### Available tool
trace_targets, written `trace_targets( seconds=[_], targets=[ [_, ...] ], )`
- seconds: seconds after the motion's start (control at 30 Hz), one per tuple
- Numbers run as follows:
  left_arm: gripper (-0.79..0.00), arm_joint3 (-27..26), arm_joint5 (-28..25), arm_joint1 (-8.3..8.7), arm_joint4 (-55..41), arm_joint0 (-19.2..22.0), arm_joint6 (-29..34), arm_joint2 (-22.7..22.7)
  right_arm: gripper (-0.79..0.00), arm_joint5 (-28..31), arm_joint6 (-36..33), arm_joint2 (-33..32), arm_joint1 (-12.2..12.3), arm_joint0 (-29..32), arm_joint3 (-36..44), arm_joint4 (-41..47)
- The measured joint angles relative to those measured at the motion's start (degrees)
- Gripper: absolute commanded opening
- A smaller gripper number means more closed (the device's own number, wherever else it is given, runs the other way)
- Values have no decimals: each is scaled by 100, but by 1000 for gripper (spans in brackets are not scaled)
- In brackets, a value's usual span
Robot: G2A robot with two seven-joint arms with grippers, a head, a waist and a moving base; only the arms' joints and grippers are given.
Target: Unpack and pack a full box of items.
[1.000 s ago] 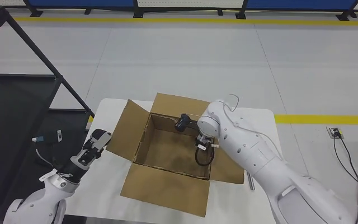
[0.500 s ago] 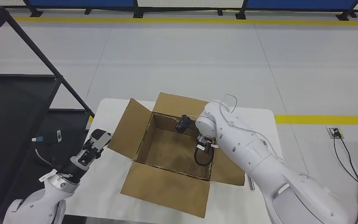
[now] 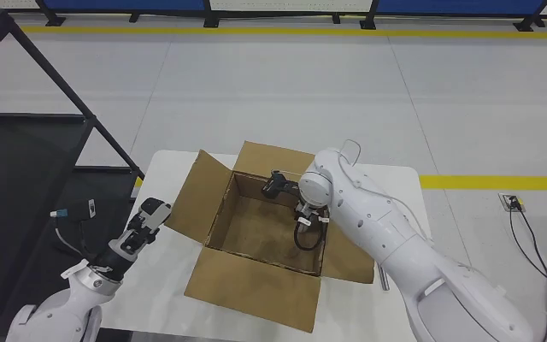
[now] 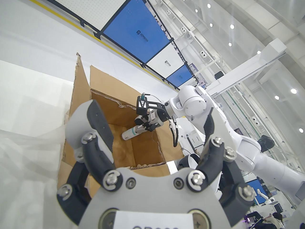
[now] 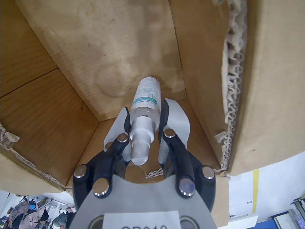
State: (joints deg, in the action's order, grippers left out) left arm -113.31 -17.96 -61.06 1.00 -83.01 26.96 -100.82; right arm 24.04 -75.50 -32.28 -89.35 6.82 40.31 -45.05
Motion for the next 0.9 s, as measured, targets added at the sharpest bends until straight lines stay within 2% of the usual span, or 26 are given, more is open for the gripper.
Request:
trace_targets(
  seconds=[0.27, 0.3, 0.33, 0.37, 0.57, 0.63, 0.9],
  targets=[
    [0, -2, -6, 1, 1, -26, -6, 6, -785, 18, -52, -127, 53, 44, 167, 55],
    [0, -2, -6, 1, -2, -26, -1, 15, -763, -6, -77, -127, 58, 73, 205, 38],
    [0, -1, -7, 1, -3, -23, 3, 20, -643, -26, -89, -125, 62, 97, 228, 25],
    [0, 0, -8, 1, -3, -19, 7, 24, -610, -46, -99, -122, 64, 120, 242, 12],
    [0, 15, -11, 6, -5, 15, 36, 27, -520, -93, -94, -113, 58, 220, 232, -3],
    [0, 23, -14, 8, -8, 25, 51, 25, -468, -82, -84, -119, 53, 230, 204, 7],
    [0, 63, -17, 14, -23, 71, 83, 42, -409, -95, -91, -175, 50, 210, 134, 28]
  ],
)
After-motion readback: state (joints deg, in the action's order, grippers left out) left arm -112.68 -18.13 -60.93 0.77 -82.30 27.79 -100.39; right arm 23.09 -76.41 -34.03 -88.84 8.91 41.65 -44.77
